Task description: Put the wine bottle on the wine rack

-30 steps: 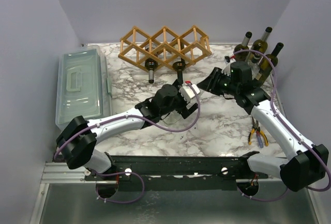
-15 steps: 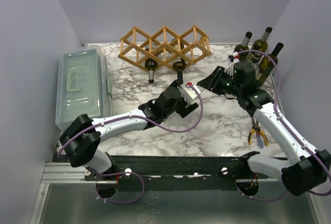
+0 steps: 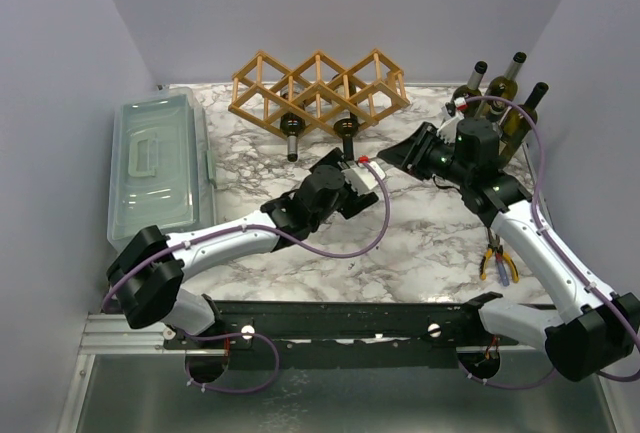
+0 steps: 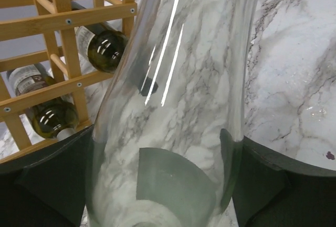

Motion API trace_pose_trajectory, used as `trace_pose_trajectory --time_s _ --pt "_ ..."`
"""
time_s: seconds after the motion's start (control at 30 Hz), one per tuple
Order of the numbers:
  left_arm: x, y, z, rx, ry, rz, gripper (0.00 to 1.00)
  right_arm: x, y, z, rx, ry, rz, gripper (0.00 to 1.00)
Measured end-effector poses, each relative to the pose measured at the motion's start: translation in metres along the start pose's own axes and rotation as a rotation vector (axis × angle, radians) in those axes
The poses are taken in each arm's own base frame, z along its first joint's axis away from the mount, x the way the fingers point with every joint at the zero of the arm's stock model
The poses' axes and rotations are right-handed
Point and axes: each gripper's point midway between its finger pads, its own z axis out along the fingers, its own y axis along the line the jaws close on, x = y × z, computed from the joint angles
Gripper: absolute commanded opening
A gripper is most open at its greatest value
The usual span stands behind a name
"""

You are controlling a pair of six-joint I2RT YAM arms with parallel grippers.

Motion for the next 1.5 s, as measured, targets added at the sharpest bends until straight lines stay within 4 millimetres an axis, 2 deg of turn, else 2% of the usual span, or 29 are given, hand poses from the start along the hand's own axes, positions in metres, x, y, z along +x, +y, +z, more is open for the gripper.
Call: trace_pose_trajectory --time_s 0.2,0.27,0.47,0.57,0.67,0.83,0.97,1.1,1.3,1.5 --pt "0.002 0.006 -0.002 -0.022 0.012 0.060 0.17 0.002 0.003 0.001 -0.032 0.007 -0.006 0.01" --pt "0.001 0.008 -0.005 -0.030 0.010 0.074 0.02 0.003 0.003 0.001 -0.042 0.014 -0.013 0.12" --pt "-0.001 0.016 -0.015 -0.056 -0.006 0.109 0.00 0.007 0.012 -0.002 -0.083 0.059 -0.087 0.40" --pt "0.000 0.020 -0.017 -0.071 -0.010 0.139 0.00 0.010 0.016 -0.002 -0.081 0.109 -0.126 0.59" --pt "0.017 0.020 -0.018 -0.069 0.037 0.214 0.00 0.008 0.018 -0.006 -0.069 0.127 -0.176 0.73" --pt "0.048 0.015 -0.022 -0.033 0.115 0.347 0.00 0.000 0.017 -0.016 -0.022 0.124 -0.268 0.90" --pt "0.065 0.010 -0.024 -0.002 0.148 0.450 0.00 0.000 0.007 -0.024 0.036 0.143 -0.338 0.90" --pt "0.077 0.006 -0.028 0.029 0.159 0.544 0.00 0.014 -0.008 -0.021 0.065 0.235 -0.370 0.90" --pt "0.075 -0.004 -0.033 0.068 0.118 0.628 0.00 0.064 -0.032 -0.012 0.021 0.446 -0.331 0.88" --pt "0.068 -0.010 -0.033 0.082 0.087 0.673 0.00 0.112 -0.036 -0.005 -0.035 0.608 -0.323 0.82"
